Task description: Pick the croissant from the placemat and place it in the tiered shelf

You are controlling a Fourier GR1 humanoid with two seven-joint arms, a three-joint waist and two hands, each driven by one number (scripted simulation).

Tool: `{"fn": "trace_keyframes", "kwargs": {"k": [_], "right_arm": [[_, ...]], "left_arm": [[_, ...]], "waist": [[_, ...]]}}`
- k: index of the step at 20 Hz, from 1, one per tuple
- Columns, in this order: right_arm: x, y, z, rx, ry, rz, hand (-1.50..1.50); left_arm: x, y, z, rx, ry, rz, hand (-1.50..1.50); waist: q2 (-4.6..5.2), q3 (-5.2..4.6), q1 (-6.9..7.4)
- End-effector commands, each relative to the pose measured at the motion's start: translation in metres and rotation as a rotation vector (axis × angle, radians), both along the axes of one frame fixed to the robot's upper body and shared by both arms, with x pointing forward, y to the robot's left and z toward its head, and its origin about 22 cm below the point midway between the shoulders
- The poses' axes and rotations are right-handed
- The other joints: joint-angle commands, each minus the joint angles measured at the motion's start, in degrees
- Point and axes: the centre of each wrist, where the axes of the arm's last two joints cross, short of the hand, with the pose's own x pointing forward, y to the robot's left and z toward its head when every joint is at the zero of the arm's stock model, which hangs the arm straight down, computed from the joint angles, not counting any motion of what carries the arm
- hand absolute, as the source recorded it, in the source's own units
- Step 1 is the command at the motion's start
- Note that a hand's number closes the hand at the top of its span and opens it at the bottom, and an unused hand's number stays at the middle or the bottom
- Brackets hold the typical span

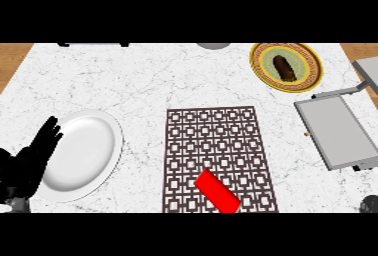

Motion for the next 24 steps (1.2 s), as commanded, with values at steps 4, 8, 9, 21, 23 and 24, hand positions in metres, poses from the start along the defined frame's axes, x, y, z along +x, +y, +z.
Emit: {"fn": "trace_keyframes", "kwargs": {"k": [4,8,9,21,23,24], "right_arm": [[-0.003,-0.024,-0.026,0.046,0.061,-0.059,-1.50],[-0.023,-0.042,-0.033,0.034,0.059,-0.045,-1.50],[-0.022,-0.037,-0.038,0.038,0.002,-0.022,-1.50],[-0.047,-0.035,0.005,0.124,-0.408,0.035,-1.50],[-0.049,-0.029,-0.015,0.137,-0.445,0.048,-1.50],[-0.065,-0.031,-0.007,0.107,-0.499,0.045,-1.50]], "left_arm": [[-0.006,0.000,-0.014,-0.015,0.012,-0.012,0.00],[0.000,-0.007,-0.005,-0.019,0.005,0.011,0.00],[-0.003,0.002,-0.006,-0.014,-0.005,-0.005,0.00],[0.004,-0.009,-0.004,-0.002,0.010,0.002,0.00],[0.004,0.014,0.012,-0.014,-0.004,-0.008,0.00],[0.001,-0.002,0.005,0.014,0.002,0.007,0.00]], "waist": [[-0.05,-0.02,-0.15],[-0.16,0.00,-0.49],[-0.09,0.00,-0.25],[-0.18,-0.01,-0.26],[-0.16,0.01,-0.07],[-0.26,0.02,-0.32]]}}
